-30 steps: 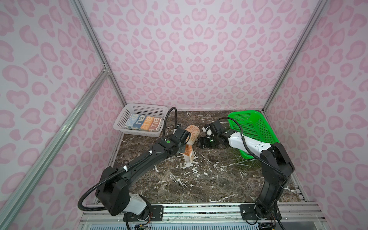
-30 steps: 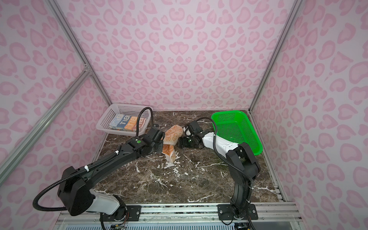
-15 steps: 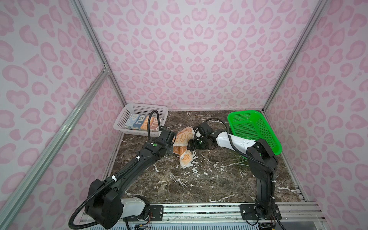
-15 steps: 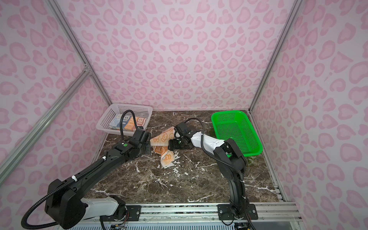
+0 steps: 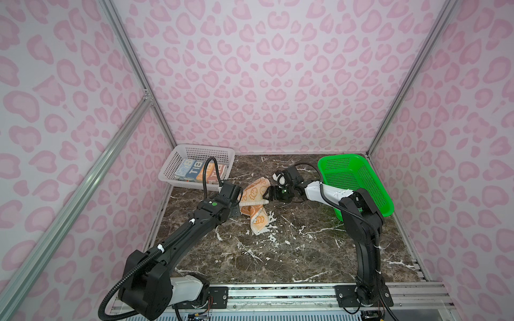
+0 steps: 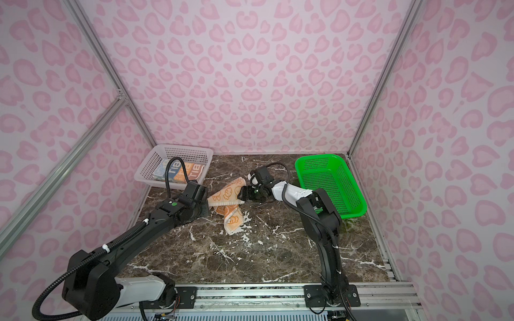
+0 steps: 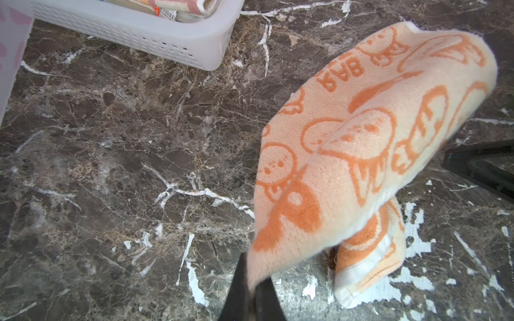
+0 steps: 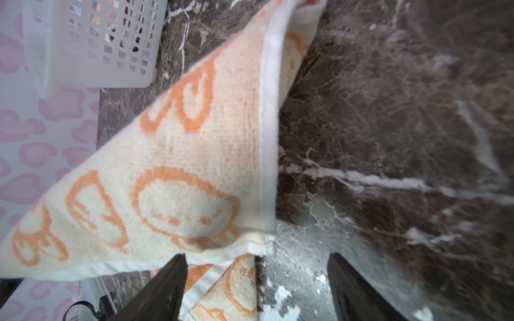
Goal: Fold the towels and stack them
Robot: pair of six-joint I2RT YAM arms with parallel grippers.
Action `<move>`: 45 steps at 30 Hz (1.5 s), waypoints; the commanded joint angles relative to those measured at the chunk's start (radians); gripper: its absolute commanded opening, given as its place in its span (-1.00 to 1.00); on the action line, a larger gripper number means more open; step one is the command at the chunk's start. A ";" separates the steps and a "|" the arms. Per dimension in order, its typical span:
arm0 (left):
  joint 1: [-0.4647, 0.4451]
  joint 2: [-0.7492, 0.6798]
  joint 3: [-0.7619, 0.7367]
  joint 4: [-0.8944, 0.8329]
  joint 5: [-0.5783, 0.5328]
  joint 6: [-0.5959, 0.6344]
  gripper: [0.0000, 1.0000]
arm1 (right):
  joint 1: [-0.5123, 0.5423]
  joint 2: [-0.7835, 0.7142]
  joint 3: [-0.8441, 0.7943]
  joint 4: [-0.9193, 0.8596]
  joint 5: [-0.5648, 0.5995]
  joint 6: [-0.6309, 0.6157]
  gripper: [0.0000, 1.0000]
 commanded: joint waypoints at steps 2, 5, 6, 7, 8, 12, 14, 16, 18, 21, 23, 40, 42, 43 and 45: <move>0.002 0.021 0.003 0.027 0.007 -0.009 -0.94 | -0.002 0.023 -0.038 0.153 -0.092 0.060 0.53; 0.002 0.035 0.008 0.031 0.009 -0.011 -0.94 | 0.001 0.040 -0.048 0.179 -0.104 0.069 0.48; 0.001 0.036 0.009 0.032 0.012 -0.011 -0.95 | 0.000 0.043 -0.053 0.189 -0.106 0.074 0.46; 0.002 0.038 0.009 0.031 0.012 -0.011 -0.95 | 0.000 0.046 -0.059 0.201 -0.109 0.081 0.43; 0.002 0.039 0.008 0.032 0.010 -0.011 -0.95 | -0.001 0.048 -0.064 0.218 -0.118 0.091 0.39; 0.002 0.039 0.003 0.033 0.009 -0.009 -0.95 | -0.006 0.064 -0.075 0.264 -0.133 0.118 0.26; 0.002 0.042 0.004 0.033 0.009 -0.009 -0.94 | -0.010 0.070 -0.085 0.292 -0.139 0.135 0.17; 0.002 0.044 0.002 0.035 0.010 -0.009 -0.95 | -0.013 0.075 -0.090 0.313 -0.146 0.150 0.04; 0.002 0.045 -0.001 0.037 0.011 -0.009 -0.95 | -0.016 0.077 -0.095 0.320 -0.147 0.155 -0.11; 0.002 0.048 -0.001 0.038 0.012 -0.009 -0.95 | -0.022 0.069 -0.105 0.317 -0.141 0.155 -0.37; 0.002 0.050 0.000 0.038 0.010 -0.009 -0.95 | -0.026 0.061 -0.112 0.318 -0.141 0.155 -0.57; 0.003 0.034 0.030 0.014 -0.003 0.000 -0.95 | -0.054 -0.090 -0.116 0.153 -0.083 0.060 -1.00; 0.004 0.032 0.072 -0.005 -0.007 0.014 -0.94 | -0.057 -0.141 -0.097 0.109 -0.063 0.036 -1.00; 0.003 0.035 0.105 -0.020 -0.017 0.024 -0.94 | -0.059 -0.165 -0.078 0.076 -0.051 0.019 -1.00; 0.003 0.041 0.173 -0.038 -0.034 0.048 -0.94 | -0.064 -0.214 -0.036 0.017 -0.034 -0.012 -1.00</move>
